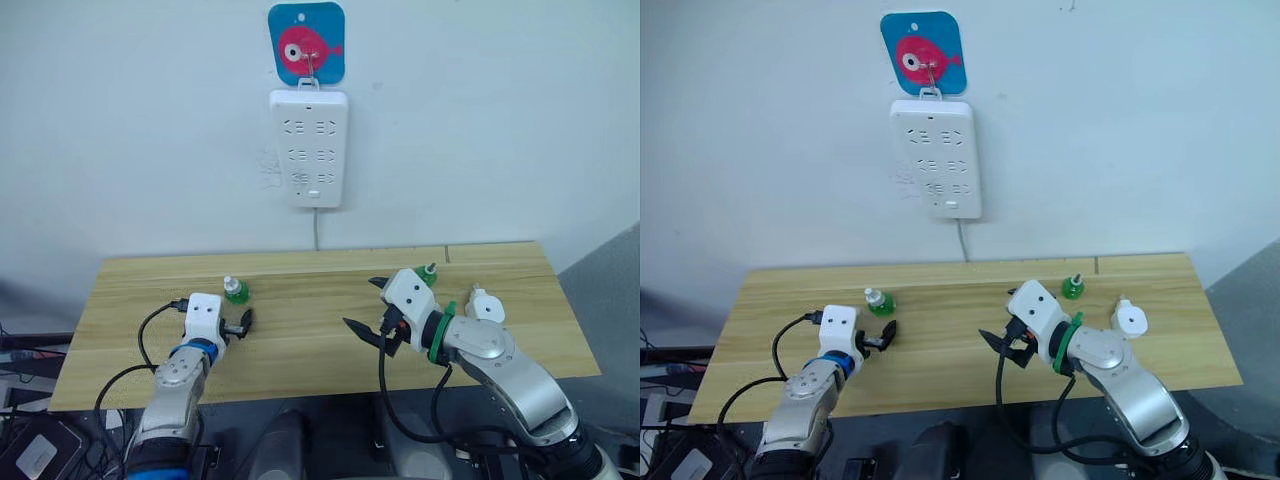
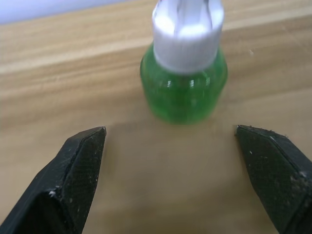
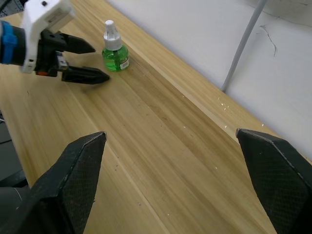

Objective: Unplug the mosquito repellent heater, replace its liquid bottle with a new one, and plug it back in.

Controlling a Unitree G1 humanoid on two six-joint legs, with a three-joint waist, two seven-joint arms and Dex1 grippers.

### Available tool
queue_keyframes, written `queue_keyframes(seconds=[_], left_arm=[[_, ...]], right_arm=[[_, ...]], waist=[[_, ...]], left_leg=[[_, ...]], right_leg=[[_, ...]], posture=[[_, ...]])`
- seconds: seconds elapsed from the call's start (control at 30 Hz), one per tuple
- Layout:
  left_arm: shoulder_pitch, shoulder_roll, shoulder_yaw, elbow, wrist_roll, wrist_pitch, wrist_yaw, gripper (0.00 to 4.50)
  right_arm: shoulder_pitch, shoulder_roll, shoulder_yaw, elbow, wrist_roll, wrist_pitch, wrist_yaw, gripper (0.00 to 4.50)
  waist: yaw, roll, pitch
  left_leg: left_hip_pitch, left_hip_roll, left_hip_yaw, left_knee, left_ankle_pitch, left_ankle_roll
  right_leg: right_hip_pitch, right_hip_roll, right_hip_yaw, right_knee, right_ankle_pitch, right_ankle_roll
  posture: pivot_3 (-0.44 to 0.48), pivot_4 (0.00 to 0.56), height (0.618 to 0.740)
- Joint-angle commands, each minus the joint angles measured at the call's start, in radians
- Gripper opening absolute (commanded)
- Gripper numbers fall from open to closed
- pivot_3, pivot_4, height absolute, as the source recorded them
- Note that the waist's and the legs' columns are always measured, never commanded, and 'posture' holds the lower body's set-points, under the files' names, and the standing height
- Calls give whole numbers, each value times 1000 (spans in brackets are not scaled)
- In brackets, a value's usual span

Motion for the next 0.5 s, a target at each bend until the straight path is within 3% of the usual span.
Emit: queue_keyframes(seconds=[0.03,0.37,0.5], left_arm=[[-39,7,-11,89,13,-45,-14,4500],[-157,-7,-12,280,5,-156,-40,4500],[-150,-4,-6,294,1,-177,-49,3634]], right_arm=[[2,-1,7,-62,13,13,7,4455],[3,-8,2,-84,10,41,3,4455],[8,-13,-4,-96,11,48,2,4500]], waist=[[0,0,0],[-1,0,0],[-1,0,0]], left_leg=[[0,0,0,0,0,0],[1,0,0,0,0,0],[1,0,0,0,0,0]], right_leg=[[0,0,0,0,0,0],[1,0,-1,0,0,0],[1,0,-1,0,0,0]], posture=[[-139,285,730],[-155,286,730],[-155,286,730]])
